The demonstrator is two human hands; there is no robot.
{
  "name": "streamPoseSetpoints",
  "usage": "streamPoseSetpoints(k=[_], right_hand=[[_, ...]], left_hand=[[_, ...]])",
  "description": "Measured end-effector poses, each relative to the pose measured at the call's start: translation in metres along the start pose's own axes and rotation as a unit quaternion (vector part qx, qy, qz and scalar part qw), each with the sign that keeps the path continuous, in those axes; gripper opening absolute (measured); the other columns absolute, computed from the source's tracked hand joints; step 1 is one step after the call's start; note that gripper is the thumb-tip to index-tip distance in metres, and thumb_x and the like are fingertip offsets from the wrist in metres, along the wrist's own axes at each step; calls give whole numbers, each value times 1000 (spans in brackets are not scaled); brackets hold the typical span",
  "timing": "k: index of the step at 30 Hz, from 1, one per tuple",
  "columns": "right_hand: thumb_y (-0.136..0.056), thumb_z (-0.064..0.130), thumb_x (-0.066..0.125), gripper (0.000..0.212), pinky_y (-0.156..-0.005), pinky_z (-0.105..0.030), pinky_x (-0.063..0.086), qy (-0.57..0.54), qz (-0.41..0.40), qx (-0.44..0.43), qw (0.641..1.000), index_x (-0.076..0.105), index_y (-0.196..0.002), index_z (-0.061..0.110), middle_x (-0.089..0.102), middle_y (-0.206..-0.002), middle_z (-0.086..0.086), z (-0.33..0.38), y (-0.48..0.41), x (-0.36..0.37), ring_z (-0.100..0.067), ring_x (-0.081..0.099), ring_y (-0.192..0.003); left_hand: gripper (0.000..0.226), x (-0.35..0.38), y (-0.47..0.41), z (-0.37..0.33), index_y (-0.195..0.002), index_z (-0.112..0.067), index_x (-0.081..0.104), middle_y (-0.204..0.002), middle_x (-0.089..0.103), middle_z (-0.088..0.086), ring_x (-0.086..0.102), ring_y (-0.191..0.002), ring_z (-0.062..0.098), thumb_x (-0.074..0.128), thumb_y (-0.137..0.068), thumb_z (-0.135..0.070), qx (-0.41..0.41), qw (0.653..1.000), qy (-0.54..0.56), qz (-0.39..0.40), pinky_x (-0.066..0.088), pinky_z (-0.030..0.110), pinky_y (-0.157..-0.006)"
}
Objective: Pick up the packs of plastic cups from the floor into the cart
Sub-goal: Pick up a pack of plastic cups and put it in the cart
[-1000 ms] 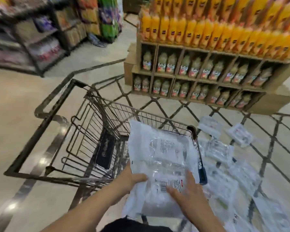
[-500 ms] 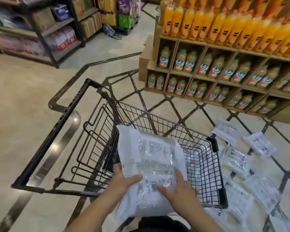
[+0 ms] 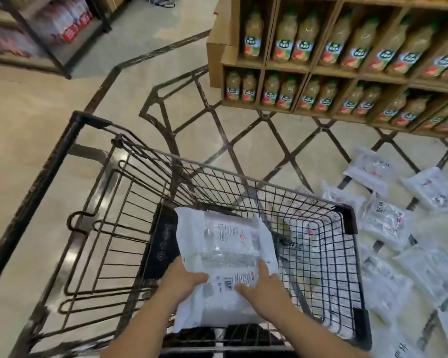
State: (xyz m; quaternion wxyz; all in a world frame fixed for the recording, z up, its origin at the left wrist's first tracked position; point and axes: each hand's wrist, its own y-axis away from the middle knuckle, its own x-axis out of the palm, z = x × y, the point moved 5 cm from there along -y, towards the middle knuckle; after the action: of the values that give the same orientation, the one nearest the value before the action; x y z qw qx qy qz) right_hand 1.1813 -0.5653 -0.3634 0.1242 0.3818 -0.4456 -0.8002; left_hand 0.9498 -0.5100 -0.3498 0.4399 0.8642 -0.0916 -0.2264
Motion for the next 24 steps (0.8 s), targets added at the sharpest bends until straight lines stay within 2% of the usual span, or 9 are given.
streamPoseSetpoints(k=[3,7,12,14,15,18,20,22,24], right_hand=[[-80,75,57,101,-91,-38,52,3,-2,19,1000,-1,-154,36,40,-140,-19,-4,-35,10,-33,57,-114],[-81,73,60,101,-88,-40,51,10,-14,34,999,-1,-153,38,41,-140,-18,-7,-85,24,-34,55,-116],[-80,77,55,102,-85,-46,56,1,-12,46,999,-19,-145,56,37,-139,-21,-14,-157,57,-39,56,-111],[-81,75,58,102,-86,-47,56,-8,-9,52,999,-23,-142,61,32,-143,-24,-16,-178,75,-41,56,-112],[-82,73,59,104,-85,-47,56,-11,-3,57,998,-27,-140,62,29,-145,-26,-17,-187,85,-42,56,-110],[-81,69,64,115,-82,-49,57,-13,-3,52,999,-41,-126,65,30,-137,-23,-15,-209,110,-41,58,-102],[-77,71,67,122,-84,-49,56,3,-14,53,999,-40,-132,59,33,-133,-21,-17,-221,119,-40,56,-104],[-75,72,69,125,-87,-47,55,26,-18,57,998,-35,-141,51,30,-135,-20,-18,-228,123,-39,54,-109],[-75,71,69,124,-85,-47,56,43,-25,56,997,-33,-142,51,25,-139,-18,-19,-231,123,-39,54,-110]], left_hand=[[99,13,-32,16,-136,-19,47,-119,66,2,65,-104,22,87,-47,-37,-40,999,-12,-4,54,39,-89],[89,21,-78,23,-140,-19,38,-119,61,1,59,-108,24,88,-66,-21,-51,998,-38,-8,50,36,-91],[79,33,-150,33,-140,-16,36,-115,54,-3,56,-113,24,83,-77,-19,-38,994,-101,-2,42,28,-84],[78,41,-174,30,-144,-15,32,-121,51,2,51,-106,19,78,-82,-19,-37,989,-140,-11,37,26,-78],[82,46,-183,29,-148,-14,27,-131,50,6,50,-107,21,77,-83,-19,-39,987,-155,-17,35,26,-77],[112,53,-210,46,-156,-17,2,-156,32,10,45,-131,29,83,-78,-20,-25,980,-185,-71,39,29,-87],[126,56,-219,58,-155,-28,-15,-161,20,8,40,-137,28,84,-76,-19,8,975,-201,-98,41,34,-96],[125,58,-224,69,-153,-37,-19,-163,14,4,35,-141,29,81,-80,-19,36,968,-226,-106,41,36,-100],[118,63,-230,72,-153,-38,-18,-163,13,1,31,-143,36,77,-84,-24,55,957,-269,-93,40,46,-108]])
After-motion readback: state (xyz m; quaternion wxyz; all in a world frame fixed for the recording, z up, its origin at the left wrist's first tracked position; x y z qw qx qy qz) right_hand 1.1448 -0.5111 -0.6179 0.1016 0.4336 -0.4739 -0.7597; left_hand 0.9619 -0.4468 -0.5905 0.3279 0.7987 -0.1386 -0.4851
